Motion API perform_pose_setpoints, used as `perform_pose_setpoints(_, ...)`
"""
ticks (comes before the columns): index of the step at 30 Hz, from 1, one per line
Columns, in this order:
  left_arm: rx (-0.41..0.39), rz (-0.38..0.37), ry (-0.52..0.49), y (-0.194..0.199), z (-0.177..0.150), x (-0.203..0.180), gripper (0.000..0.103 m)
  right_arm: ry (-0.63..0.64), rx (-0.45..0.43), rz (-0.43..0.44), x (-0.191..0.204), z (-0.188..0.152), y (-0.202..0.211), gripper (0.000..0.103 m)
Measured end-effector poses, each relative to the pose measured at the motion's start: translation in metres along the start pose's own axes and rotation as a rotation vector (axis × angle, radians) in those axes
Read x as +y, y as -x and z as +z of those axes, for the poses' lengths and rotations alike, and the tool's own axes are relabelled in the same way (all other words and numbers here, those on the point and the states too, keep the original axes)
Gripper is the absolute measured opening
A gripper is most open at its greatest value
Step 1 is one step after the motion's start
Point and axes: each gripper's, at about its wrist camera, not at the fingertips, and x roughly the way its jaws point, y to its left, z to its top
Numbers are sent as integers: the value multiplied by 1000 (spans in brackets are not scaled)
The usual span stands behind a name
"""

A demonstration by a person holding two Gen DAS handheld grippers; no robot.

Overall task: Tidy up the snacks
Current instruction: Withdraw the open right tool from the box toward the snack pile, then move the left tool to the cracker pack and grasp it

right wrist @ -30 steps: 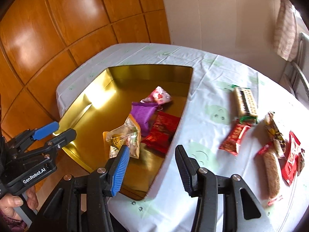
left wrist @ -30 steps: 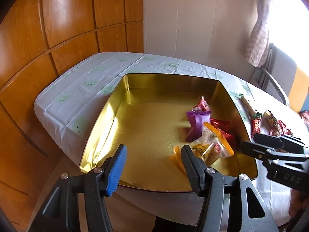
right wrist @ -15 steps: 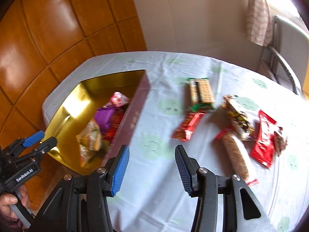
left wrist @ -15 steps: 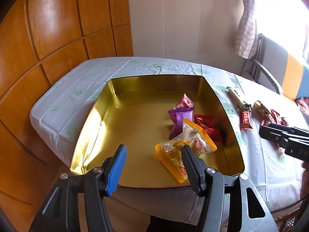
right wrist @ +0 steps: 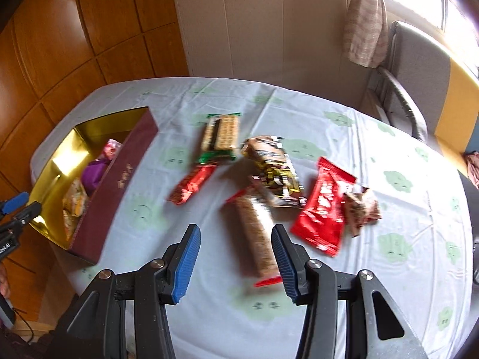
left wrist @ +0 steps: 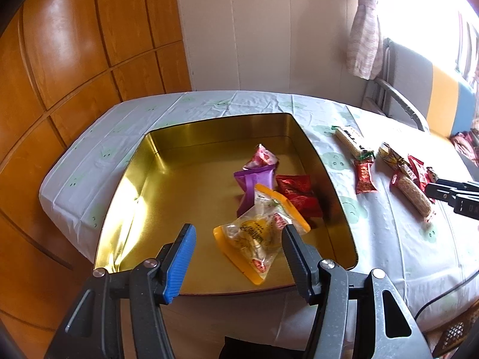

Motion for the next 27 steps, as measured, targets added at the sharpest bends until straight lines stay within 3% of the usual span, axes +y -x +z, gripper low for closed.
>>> perform_pose_setpoints(5, -1, -27, -43, 0, 4, -15, 60, 40, 19, -57, -28, 2, -2, 50)
perform_pose_setpoints(12, 5, -84, -101, -2, 19, -41, 60, 40, 62, -72, -68, 1, -15, 50)
perform_pose_setpoints(19, 19, -163, -137, -9, 45, -71, 59, -50, 66, -49, -89, -4, -22, 50)
perform_pose_setpoints(23, 64, -235, -130, -23, 68, -90, 49, -103, 36, 1, -94, 0, -15, 50)
perform_pose_setpoints(27, 84, -250, -143, -40, 92, -116, 50, -121, 17, 29, -95, 4, -9, 50)
